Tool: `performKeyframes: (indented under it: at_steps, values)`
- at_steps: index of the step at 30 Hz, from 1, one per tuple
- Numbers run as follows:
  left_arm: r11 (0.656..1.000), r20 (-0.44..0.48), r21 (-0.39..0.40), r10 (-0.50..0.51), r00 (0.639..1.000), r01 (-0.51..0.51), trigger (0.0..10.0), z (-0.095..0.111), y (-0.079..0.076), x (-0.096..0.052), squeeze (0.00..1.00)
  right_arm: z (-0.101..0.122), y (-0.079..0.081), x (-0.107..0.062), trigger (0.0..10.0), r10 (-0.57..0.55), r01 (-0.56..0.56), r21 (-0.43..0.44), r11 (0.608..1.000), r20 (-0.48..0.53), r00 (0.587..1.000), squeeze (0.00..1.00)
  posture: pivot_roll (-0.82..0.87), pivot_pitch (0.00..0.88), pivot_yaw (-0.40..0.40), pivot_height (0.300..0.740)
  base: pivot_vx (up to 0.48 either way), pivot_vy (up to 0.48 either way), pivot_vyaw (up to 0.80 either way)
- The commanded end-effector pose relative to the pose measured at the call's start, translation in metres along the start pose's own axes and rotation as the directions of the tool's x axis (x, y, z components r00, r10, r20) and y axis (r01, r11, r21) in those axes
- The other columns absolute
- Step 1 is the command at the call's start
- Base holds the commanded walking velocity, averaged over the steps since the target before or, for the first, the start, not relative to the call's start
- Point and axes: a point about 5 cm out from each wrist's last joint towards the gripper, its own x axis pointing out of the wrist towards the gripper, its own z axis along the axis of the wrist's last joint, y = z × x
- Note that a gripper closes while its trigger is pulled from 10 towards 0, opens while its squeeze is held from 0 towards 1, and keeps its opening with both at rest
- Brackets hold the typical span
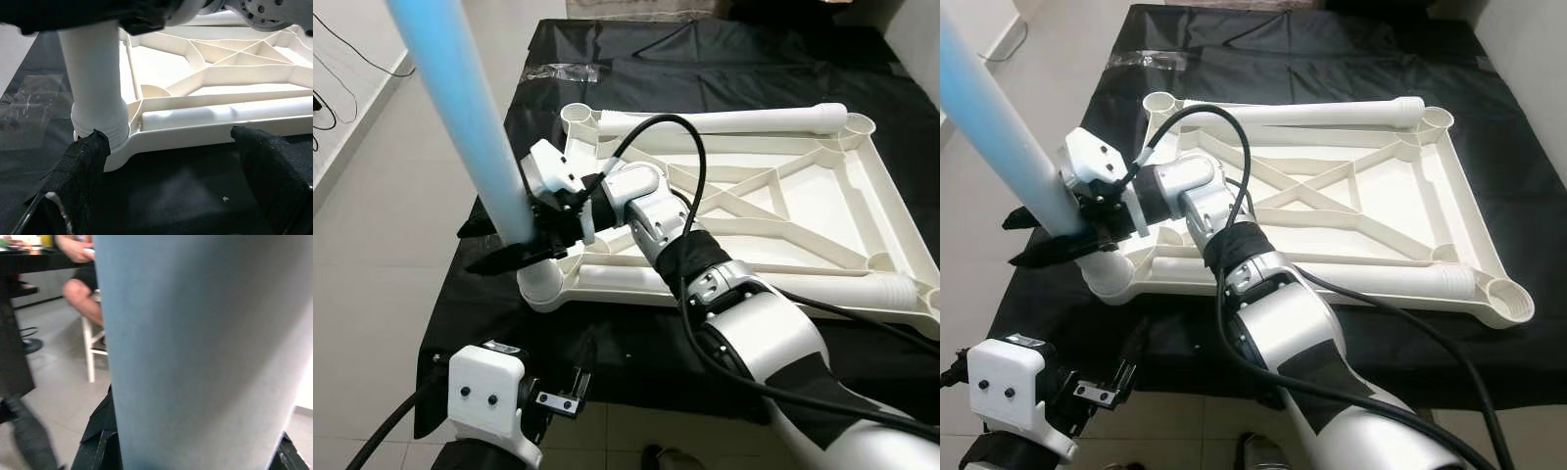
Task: Building children table
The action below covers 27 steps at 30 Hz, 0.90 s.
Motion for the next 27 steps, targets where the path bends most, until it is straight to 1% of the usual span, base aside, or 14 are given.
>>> performKeyframes:
  at_steps: [1, 7, 8, 9, 11, 12, 15, 19, 22, 23, 24, 25, 26, 27]
  values:
    - [1.000, -0.016, 0.002, 0.013, 1.000, -0.013, 10.0, 0.000, 0.001, -0.002, 0.00, -0.064, 0.023, 0.008, 10.0, 0.009, 0.034, 0.271, 0.962, -0.154, 0.988, 0.00, 0.13, 0.326, -0.071, 0.740, 0.000, 0.000, 0.00]
    - [1.000, -0.022, 0.006, 0.016, 1.000, -0.016, 10.0, -0.001, 0.002, -0.002, 0.00, -0.067, 0.021, 0.008, 10.0, -0.054, 0.101, 0.297, 0.949, -0.162, 0.985, 0.00, 0.13, 0.326, -0.071, 0.740, 0.000, 0.000, 0.00]
    - [1.000, -0.023, 0.007, 0.017, 1.000, -0.017, 10.0, -0.001, 0.002, -0.003, 0.00, -0.068, 0.019, 0.008, 10.0, -0.098, 0.146, 0.300, 0.943, -0.168, 0.981, 0.00, 0.13, 0.320, -0.069, 0.740, 0.000, 0.000, 0.00]
    - [1.000, -0.023, 0.007, 0.017, 1.000, -0.017, 10.0, -0.001, 0.002, -0.003, 0.00, -0.068, 0.019, 0.008, 10.0, -0.098, 0.146, 0.300, 0.943, -0.168, 0.981, 0.00, 0.13, 0.320, -0.069, 0.740, 0.000, 0.000, 0.00]
    - [1.000, -0.024, 0.009, 0.018, 1.000, -0.018, 10.0, -0.001, 0.003, -0.003, 0.00, -0.068, 0.016, 0.007, 10.0, -0.165, 0.209, 0.299, 0.931, -0.165, 0.972, 0.00, 0.13, 0.320, -0.069, 0.740, 0.000, 0.000, 0.00]
    - [1.000, -0.024, 0.009, 0.018, 1.000, -0.018, 10.0, -0.001, 0.003, -0.003, 0.00, -0.068, 0.016, 0.007, 10.0, -0.165, 0.209, 0.299, 0.931, -0.165, 0.972, 0.00, 0.13, 0.320, -0.069, 0.740, 0.000, 0.000, 0.00]
    - [1.000, -0.024, 0.017, 0.019, 1.000, -0.019, 10.0, -0.001, 0.005, -0.003, 0.00, -0.070, 0.011, 0.003, 10.0, -0.277, 0.310, 0.322, 0.895, -0.144, 0.950, 0.00, 0.13, 0.320, -0.069, 0.740, 0.000, 0.000, 0.00]
    - [1.000, -0.024, 0.016, 0.020, 1.000, -0.020, 10.0, -0.001, 0.005, -0.003, 0.00, -0.073, 0.010, -0.001, 10.0, -0.324, 0.351, 0.330, 0.876, -0.137, 0.936, 0.00, 0.13, 0.320, -0.069, 0.740, 0.000, 0.000, 0.00]
    - [1.000, -0.028, 0.019, 0.018, 0.999, -0.018, 10.0, -0.002, 0.006, -0.003, 0.00, -0.075, 0.014, -0.005, 10.0, -0.298, 0.318, 0.331, 0.888, -0.111, 0.948, 0.00, 0.13, 0.310, -0.062, 0.740, 0.000, 0.000, 0.00]
    - [1.000, -0.030, 0.021, 0.017, 0.999, -0.017, 10.0, -0.002, 0.006, -0.003, 0.00, -0.077, 0.016, -0.006, 10.0, -0.272, 0.290, 0.318, 0.903, -0.101, 0.957, 0.00, 0.13, 0.310, -0.062, 0.740, 0.000, 0.000, 0.00]
    - [1.000, -0.031, 0.022, 0.017, 0.999, -0.016, 10.0, -0.002, 0.006, -0.003, 0.00, -0.078, 0.021, -0.007, 10.0, -0.202, 0.217, 0.314, 0.924, -0.080, 0.976, 0.00, 0.13, 0.305, -0.060, 0.740, 0.000, 0.000, 0.00]
    - [1.000, -0.031, 0.022, 0.017, 0.999, -0.016, 10.0, -0.002, 0.006, -0.003, 0.00, -0.078, 0.021, -0.007, 10.0, -0.202, 0.217, 0.314, 0.924, -0.080, 0.976, 0.00, 0.13, 0.305, -0.060, 0.740, 0.000, 0.000, 0.00]
    - [1.000, -0.032, 0.023, 0.017, 0.999, -0.016, 10.0, -0.003, 0.007, -0.003, 0.00, -0.079, 0.025, -0.008, 10.0, -0.154, 0.167, 0.312, 0.935, -0.066, 0.986, 0.00, 0.13, 0.305, -0.060, 0.740, 0.000, 0.000, 0.00]
    - [1.000, -0.032, 0.023, 0.017, 0.999, -0.016, 10.0, -0.003, 0.007, -0.003, 0.00, -0.079, 0.025, -0.008, 10.0, -0.154, 0.167, 0.312, 0.935, -0.066, 0.986, 0.00, 0.13, 0.305, -0.060, 0.740, 0.000, 0.000, 0.00]
